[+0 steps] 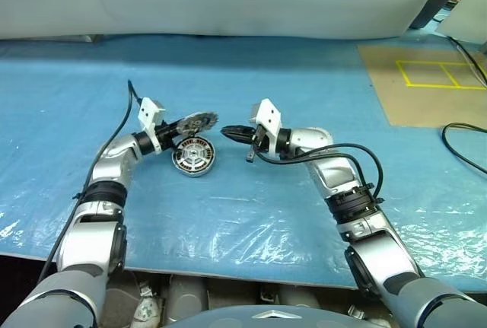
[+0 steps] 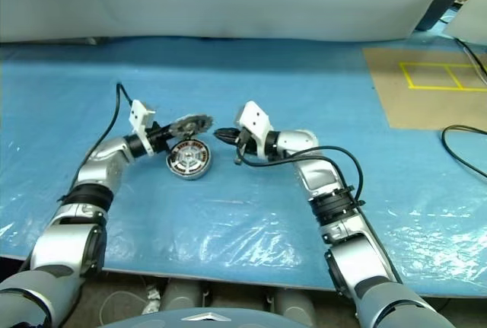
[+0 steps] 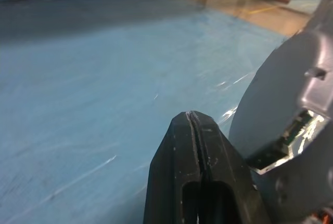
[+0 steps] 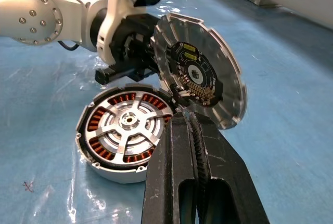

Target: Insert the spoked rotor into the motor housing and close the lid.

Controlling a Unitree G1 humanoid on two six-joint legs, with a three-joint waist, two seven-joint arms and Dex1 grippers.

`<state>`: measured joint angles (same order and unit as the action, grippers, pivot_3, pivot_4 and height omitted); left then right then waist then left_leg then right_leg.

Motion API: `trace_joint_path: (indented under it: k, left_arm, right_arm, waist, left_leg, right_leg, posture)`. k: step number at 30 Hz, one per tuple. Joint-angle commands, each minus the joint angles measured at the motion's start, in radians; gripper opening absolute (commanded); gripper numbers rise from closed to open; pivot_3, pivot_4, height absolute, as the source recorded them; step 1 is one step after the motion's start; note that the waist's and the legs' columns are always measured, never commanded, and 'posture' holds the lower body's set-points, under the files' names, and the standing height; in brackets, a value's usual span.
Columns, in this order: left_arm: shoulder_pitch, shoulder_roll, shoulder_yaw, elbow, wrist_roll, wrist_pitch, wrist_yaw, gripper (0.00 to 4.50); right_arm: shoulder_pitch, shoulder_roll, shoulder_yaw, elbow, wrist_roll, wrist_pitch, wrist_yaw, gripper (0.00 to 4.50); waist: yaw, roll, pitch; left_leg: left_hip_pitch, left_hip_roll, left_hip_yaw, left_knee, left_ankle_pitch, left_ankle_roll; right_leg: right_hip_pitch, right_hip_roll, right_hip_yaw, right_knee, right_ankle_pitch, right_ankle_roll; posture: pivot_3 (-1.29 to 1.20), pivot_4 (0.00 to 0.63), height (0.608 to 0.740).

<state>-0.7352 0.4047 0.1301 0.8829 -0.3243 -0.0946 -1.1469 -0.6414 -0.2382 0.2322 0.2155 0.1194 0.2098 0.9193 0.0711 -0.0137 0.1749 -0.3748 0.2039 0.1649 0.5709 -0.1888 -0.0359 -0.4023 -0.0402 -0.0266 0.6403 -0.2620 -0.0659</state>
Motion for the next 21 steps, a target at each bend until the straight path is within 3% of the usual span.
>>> trace_joint_path:
  k: [1, 10, 14, 21]
  left_arm:
    - [-0.008, 0.025, 0.011, -0.059, -0.047, 0.043, -0.130, 0.04]
    - [0.194, 0.136, -0.106, -0.325, 0.029, 0.116, -0.233, 0.04]
    - [0.262, 0.185, -0.154, -0.397, 0.102, 0.052, -0.208, 0.04]
    - [0.352, 0.172, -0.057, -0.561, 0.049, 0.014, -0.043, 0.04]
  right_arm:
    - [-0.007, -0.022, -0.033, -0.029, 0.032, 0.013, 0.005, 0.00]
    - [-0.095, -0.026, -0.076, 0.080, 0.043, -0.018, 0.001, 0.00]
    - [-0.116, 0.005, -0.072, 0.101, 0.042, -0.030, -0.006, 0.00]
    - [-0.154, 0.109, -0.001, 0.227, -0.027, -0.020, -0.059, 0.00]
  waist:
    - [0.000, 0.000, 0.000]
    - [-0.001, 0.001, 0.000]
    - [0.001, 0.001, 0.000]
    - [-0.006, 0.001, 0.000]
  left_leg:
    - [0.000, 0.000, 0.000, 0.000, 0.000, 0.000]
    - [0.000, 0.001, 0.000, -0.001, 0.000, 0.000]
    - [0.000, 0.001, 0.000, -0.001, 0.000, 0.000]
    - [0.001, 0.001, 0.001, -0.001, 0.000, 0.000]
  right_leg:
    - [0.000, 0.000, 0.000, 0.000, 0.000, 0.000]
    - [0.000, 0.000, -0.001, 0.000, 0.000, 0.000]
    - [0.000, 0.000, -0.001, 0.000, 0.000, 0.000]
    - [0.000, 0.000, -0.001, 0.001, 0.000, -0.001]
  posture:
    - [0.00, 0.150, 0.740]
    - [0.00, 0.150, 0.740]
    - [0.00, 0.150, 0.740]
    - [0.00, 0.150, 0.740]
